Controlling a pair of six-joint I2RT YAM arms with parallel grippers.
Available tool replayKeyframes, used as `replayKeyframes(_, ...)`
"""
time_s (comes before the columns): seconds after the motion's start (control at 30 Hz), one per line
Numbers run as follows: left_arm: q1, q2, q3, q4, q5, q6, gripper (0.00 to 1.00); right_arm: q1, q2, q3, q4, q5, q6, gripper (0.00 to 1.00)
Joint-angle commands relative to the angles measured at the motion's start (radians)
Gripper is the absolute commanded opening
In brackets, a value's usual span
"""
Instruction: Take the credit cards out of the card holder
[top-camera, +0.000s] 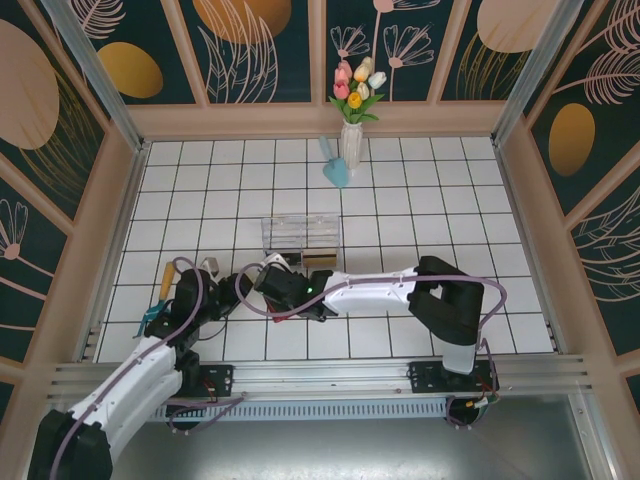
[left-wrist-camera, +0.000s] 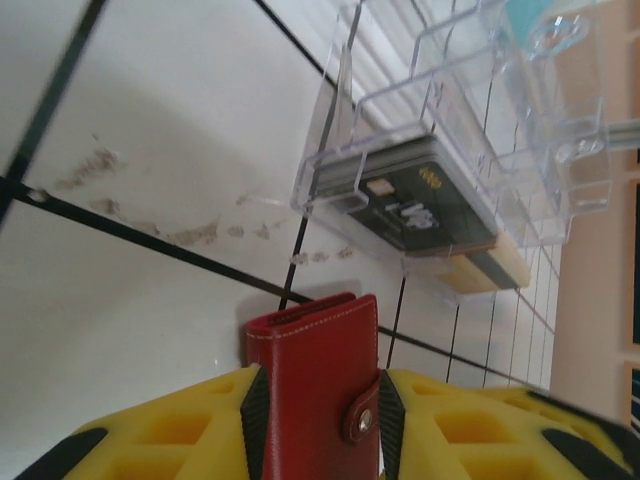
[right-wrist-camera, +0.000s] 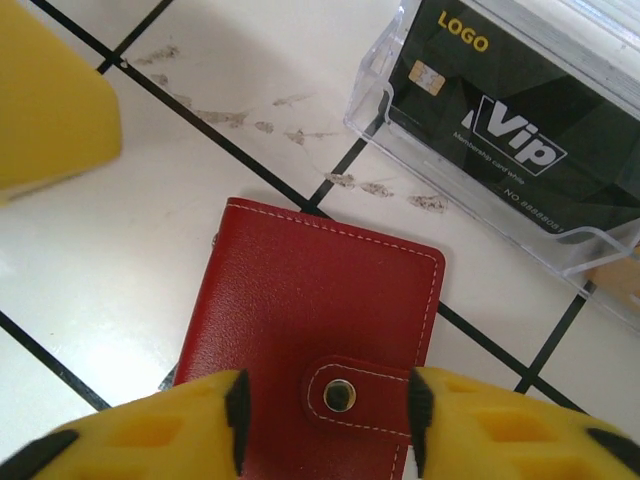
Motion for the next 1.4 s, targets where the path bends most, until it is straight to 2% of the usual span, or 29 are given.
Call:
replayKeyframes(0.0,-0.033,0.061,0.002,0.074,-0.022,-0.021,0.37,-0.004,-0.011,-0.012,0.008,-0.033,-0.007,0.53)
replayKeyframes(0.1,-0.038,0.099,0.014,0.069,-0.033,-0.018,0.37,-0.003,0.022,0.004,-0.005,-0.022,-0.025,0.52)
replayKeyframes(0.27,-0.039,0.06,0.03,0.014,-0.073,-0.009,0.39,-0.002,0.064,0.018,-0.016,-0.015,-0.042,0.46)
replayKeyframes(0.5,-0.039,0.044,0.026,0.005,-0.074,-0.01,0.41,-0.003,0.085,0.016,-0.011,-0.009,-0.051,0.48)
replayKeyframes(0.57,-0.039,0.051,0.027,0.011,-0.069,-0.01,0.41,-0.003,0.09,0.019,-0.012,-0.014,-0.055,0.54)
replayKeyframes(0.67,-0.039,0.061,0.03,0.02,-0.064,-0.009,0.41,-0.002,0.099,0.022,-0.015,-0.015,-0.054,0.54)
replayKeyframes(0.73,-0.039,0.069,0.032,0.029,-0.058,-0.009,0.41,-0.002,0.105,0.023,-0.017,-0.015,-0.052,0.5)
replayKeyframes(0.8,-0.039,0.076,0.033,0.035,-0.054,-0.007,0.41,-0.002,0.111,0.027,-0.023,-0.009,-0.051,0.4)
replayKeyframes(1.07,-0.041,0.106,0.031,0.073,-0.032,-0.007,0.4,-0.002,0.107,0.028,-0.017,-0.026,-0.042,0.2)
replayKeyframes(1.2,-0.052,0.126,0.032,0.095,-0.025,-0.009,0.39,-0.002,0.099,0.029,-0.012,-0.035,-0.035,0.0)
replayKeyframes(1.37,-0.083,0.169,0.03,0.135,-0.024,-0.022,0.37,-0.006,0.082,0.027,0.006,-0.069,-0.023,0.0)
